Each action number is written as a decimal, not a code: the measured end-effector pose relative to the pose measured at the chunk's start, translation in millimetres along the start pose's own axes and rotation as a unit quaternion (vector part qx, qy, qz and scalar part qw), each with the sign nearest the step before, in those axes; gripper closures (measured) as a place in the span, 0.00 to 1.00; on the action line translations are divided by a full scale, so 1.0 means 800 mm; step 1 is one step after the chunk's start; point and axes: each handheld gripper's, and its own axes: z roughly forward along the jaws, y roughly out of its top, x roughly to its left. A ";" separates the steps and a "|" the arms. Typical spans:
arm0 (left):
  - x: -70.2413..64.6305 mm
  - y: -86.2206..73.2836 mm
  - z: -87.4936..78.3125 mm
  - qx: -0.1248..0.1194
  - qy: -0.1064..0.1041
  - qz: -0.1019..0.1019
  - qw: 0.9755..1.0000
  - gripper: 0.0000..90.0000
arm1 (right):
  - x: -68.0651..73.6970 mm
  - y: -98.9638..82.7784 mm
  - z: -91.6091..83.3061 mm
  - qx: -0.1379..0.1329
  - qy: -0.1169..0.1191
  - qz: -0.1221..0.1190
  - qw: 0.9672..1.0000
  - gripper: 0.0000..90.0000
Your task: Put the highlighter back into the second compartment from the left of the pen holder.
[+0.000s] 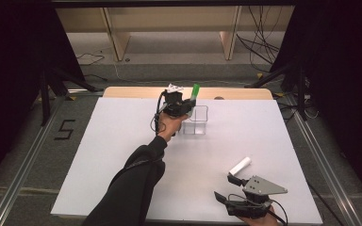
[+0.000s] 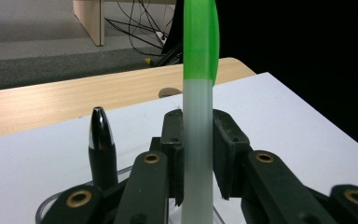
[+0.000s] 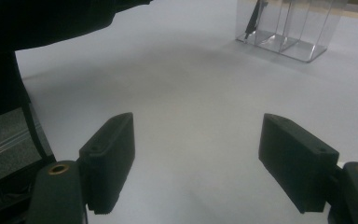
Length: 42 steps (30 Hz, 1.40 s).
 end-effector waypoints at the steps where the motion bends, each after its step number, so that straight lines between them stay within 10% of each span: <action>1: 0.001 -0.001 0.000 0.002 0.001 0.001 1.000 0.84 | 0.000 0.000 0.000 -0.001 0.000 0.000 1.000 0.31; 8: 0.004 -0.002 -0.001 0.006 -0.002 -0.005 1.000 0.83 | 0.000 0.000 0.000 0.000 0.000 -0.001 1.000 0.31; 18: -0.008 0.013 -0.020 0.015 -0.002 -0.024 1.000 0.34 | 0.000 0.000 0.000 0.001 -0.001 -0.001 1.000 0.31; 42: -0.035 -0.044 -0.087 0.049 -0.079 -0.012 0.996 0.23 | -0.010 -0.001 -0.007 -0.007 -0.020 0.007 1.000 0.31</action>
